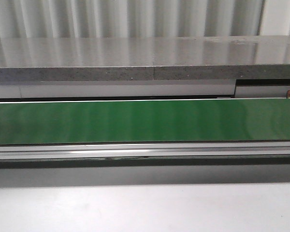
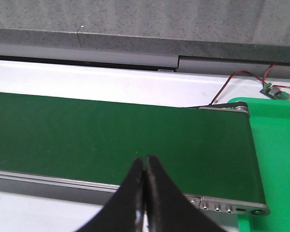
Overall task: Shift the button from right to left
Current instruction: 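Carry the held button with the left gripper down into the blue bin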
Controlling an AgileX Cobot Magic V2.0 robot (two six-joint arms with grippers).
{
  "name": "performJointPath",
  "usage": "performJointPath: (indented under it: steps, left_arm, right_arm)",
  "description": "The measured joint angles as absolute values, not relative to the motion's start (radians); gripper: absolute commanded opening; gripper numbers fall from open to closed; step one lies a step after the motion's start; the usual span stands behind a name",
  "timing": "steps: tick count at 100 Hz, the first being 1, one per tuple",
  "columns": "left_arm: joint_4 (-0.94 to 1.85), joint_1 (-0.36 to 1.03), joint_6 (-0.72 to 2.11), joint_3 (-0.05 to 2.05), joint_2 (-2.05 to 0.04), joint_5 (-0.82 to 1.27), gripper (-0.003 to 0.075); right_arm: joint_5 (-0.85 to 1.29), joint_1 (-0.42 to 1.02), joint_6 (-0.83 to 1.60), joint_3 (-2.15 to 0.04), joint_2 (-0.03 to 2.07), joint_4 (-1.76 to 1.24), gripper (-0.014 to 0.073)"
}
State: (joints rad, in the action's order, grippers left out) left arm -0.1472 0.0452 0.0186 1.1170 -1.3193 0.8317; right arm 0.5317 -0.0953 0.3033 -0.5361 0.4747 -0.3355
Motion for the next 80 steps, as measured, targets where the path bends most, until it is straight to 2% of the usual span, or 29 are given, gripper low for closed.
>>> performJointPath:
  steps: [19, 36, 60, 80]
  left_arm:
    - [0.059, -0.209, 0.202, 1.117, -1.339, 0.800, -0.0020]
    - [0.174, -0.357, 0.244, 1.117, -1.454, 0.755, -0.0020]
    - [0.214, -0.411, 0.251, 1.117, -1.692, 0.683, -0.0020]
    - [0.221, -0.418, 0.251, 1.117, -1.789, 0.624, -0.0020]
  right_arm:
    - [0.532, -0.095, 0.303, -0.536, 0.475, -0.335, -0.0067]
    - [0.532, -0.095, 0.303, -0.536, 0.475, -0.335, -0.0067]
    - [0.532, -0.095, 0.303, -0.536, 0.475, -0.335, -0.0067]
    - [0.532, -0.095, 0.303, -0.536, 0.475, -0.335, -0.0067]
